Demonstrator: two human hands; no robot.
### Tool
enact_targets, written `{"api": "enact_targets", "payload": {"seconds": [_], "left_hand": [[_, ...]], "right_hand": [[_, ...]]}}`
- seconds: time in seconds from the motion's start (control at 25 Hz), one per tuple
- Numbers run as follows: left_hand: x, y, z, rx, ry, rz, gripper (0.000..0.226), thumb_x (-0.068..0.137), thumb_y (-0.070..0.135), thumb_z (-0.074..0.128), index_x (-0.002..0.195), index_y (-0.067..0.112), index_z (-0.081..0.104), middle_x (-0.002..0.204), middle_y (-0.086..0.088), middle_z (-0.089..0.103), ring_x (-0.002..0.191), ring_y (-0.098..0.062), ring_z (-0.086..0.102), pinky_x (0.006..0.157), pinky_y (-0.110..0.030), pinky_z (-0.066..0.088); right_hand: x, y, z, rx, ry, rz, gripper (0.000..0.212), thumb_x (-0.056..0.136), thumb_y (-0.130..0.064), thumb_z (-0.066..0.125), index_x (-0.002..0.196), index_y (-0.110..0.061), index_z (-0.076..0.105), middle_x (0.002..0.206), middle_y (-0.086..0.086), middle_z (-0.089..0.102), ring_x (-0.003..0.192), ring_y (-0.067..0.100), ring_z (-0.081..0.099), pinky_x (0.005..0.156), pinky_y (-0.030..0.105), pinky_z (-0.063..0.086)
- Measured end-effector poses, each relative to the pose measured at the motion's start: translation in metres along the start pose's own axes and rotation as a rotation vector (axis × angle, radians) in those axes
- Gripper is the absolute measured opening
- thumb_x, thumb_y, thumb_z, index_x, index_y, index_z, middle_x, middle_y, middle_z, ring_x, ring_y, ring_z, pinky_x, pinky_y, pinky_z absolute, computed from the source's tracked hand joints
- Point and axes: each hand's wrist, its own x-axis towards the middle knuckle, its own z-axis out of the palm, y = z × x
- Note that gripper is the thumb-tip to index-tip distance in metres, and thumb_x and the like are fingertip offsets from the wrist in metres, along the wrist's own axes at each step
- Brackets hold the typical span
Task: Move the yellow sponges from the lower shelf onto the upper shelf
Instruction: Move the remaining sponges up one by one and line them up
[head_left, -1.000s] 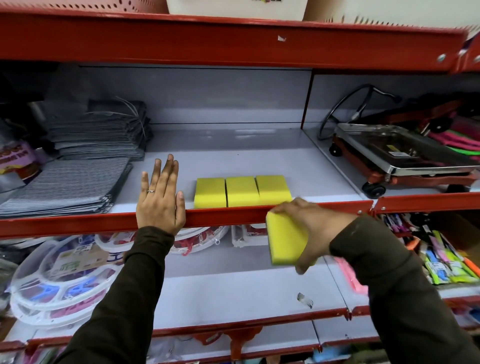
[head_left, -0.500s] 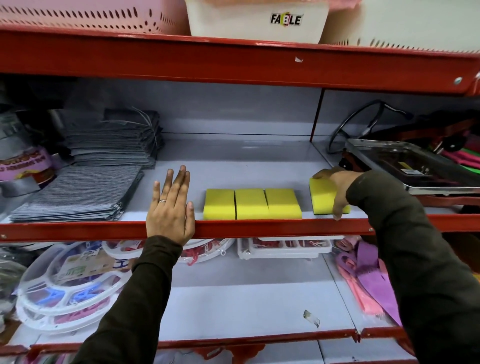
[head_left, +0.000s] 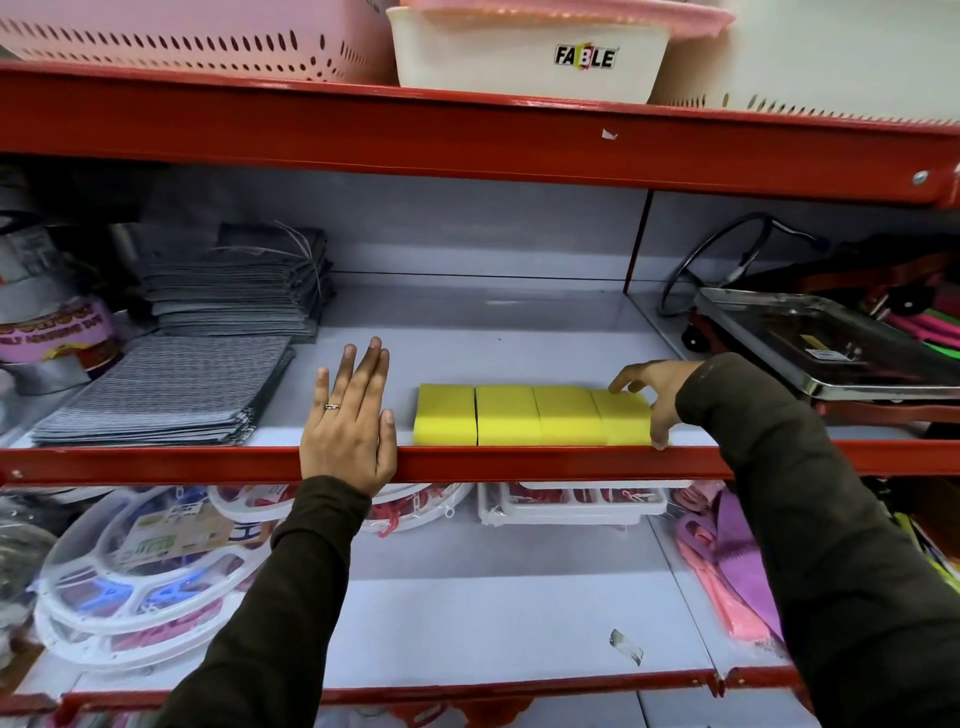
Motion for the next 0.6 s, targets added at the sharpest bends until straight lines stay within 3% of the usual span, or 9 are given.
{"api": "enact_targets", "payload": {"seconds": [0.24,0.44,0.52,0.6], "left_hand": [[0.001,0.0,-0.005,-0.03,-0.085,0.01,0.065,0.096,0.029,0.031,0.155,0.002,0.032,0.163,-0.012,0.031,0.154,-0.029,0.022,0.129,-0.043,0.005],[0.002,-0.003,-0.015,-0.08,-0.274,0.051,0.068,0.103,0.048,0.019,0.157,0.007,0.03,0.165,-0.008,0.027,0.154,-0.022,0.02,0.128,-0.035,-0.003],[0.004,0.004,-0.021,-0.108,-0.322,0.138,0.076,0.102,0.06,0.015,0.155,0.011,0.037,0.161,-0.006,0.036,0.152,-0.02,0.025,0.128,-0.035,-0.001],[0.009,0.018,-0.026,-0.133,-0.37,0.259,0.08,0.099,0.068,0.018,0.148,0.013,0.049,0.151,-0.006,0.052,0.145,-0.021,0.042,0.128,-0.039,0.011]], "right_hand": [[-0.012,-0.003,0.018,0.112,0.215,-0.116,0.072,0.075,-0.012,0.075,0.14,-0.025,0.046,0.146,0.006,0.047,0.13,0.027,0.049,0.096,0.028,0.041],[-0.023,-0.033,0.047,0.178,0.282,-0.293,0.071,0.075,-0.016,0.073,0.141,-0.02,0.047,0.145,0.007,0.049,0.133,0.026,0.046,0.11,0.03,0.036],[-0.021,-0.047,0.059,0.178,0.286,-0.354,0.073,0.075,-0.018,0.071,0.142,-0.019,0.045,0.148,0.007,0.047,0.135,0.025,0.044,0.114,0.032,0.034],[-0.018,-0.063,0.068,0.143,0.305,-0.397,0.075,0.076,-0.02,0.069,0.145,-0.017,0.04,0.152,0.007,0.042,0.14,0.024,0.04,0.118,0.036,0.027]]}}
